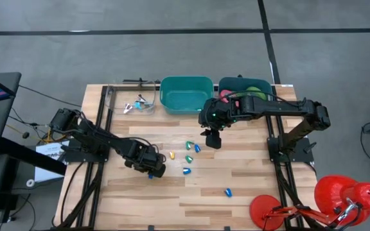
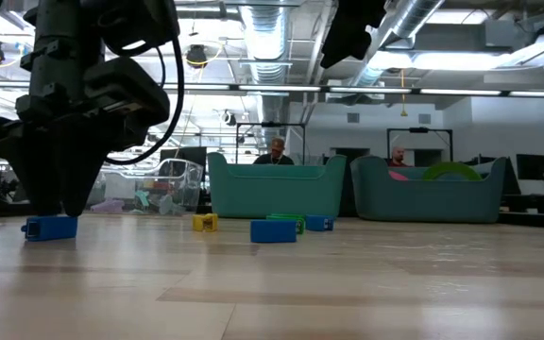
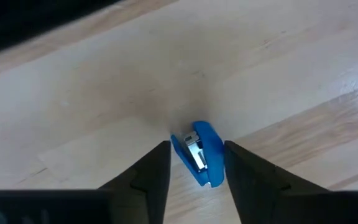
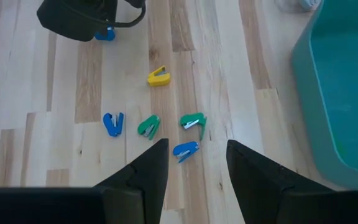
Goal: Pick and place Stapler, Stapler remover, tape
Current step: Put the blue stapler into the green bin
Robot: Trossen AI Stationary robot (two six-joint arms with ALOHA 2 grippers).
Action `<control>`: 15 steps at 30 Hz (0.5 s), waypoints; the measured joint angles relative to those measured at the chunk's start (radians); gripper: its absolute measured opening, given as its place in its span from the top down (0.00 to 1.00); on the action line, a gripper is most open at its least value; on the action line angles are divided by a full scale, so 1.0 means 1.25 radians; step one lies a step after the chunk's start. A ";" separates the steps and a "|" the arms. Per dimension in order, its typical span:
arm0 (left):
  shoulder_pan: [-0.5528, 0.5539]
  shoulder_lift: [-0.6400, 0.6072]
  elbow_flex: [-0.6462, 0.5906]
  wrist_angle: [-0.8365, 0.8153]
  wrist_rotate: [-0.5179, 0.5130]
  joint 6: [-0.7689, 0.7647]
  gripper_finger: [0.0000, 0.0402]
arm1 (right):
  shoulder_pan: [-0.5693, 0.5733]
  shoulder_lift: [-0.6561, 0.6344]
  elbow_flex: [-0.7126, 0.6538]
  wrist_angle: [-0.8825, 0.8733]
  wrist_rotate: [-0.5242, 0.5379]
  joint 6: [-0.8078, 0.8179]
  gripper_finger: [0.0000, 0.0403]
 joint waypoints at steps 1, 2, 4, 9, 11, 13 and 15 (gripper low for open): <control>0.000 0.000 0.000 0.001 0.000 0.000 0.67 | 0.000 0.000 0.000 0.000 0.000 0.000 0.62; 0.000 0.000 0.000 0.002 0.000 0.000 0.68 | 0.000 0.000 0.000 0.000 0.000 0.000 0.62; 0.000 0.000 0.000 0.002 0.000 0.000 0.69 | 0.000 0.000 0.000 0.000 0.000 0.000 0.62; 0.000 0.000 0.000 0.005 0.000 0.000 0.74 | 0.000 0.000 0.000 0.000 0.000 0.000 0.62; 0.000 0.000 0.000 0.006 0.000 0.000 0.76 | 0.000 0.000 0.000 0.000 0.000 0.000 0.62; 0.000 0.000 0.000 0.007 0.000 0.000 0.77 | 0.000 0.000 0.000 0.000 0.000 0.000 0.62; 0.000 0.000 0.000 0.009 -0.001 0.000 0.78 | 0.000 0.000 0.000 0.000 0.000 0.000 0.62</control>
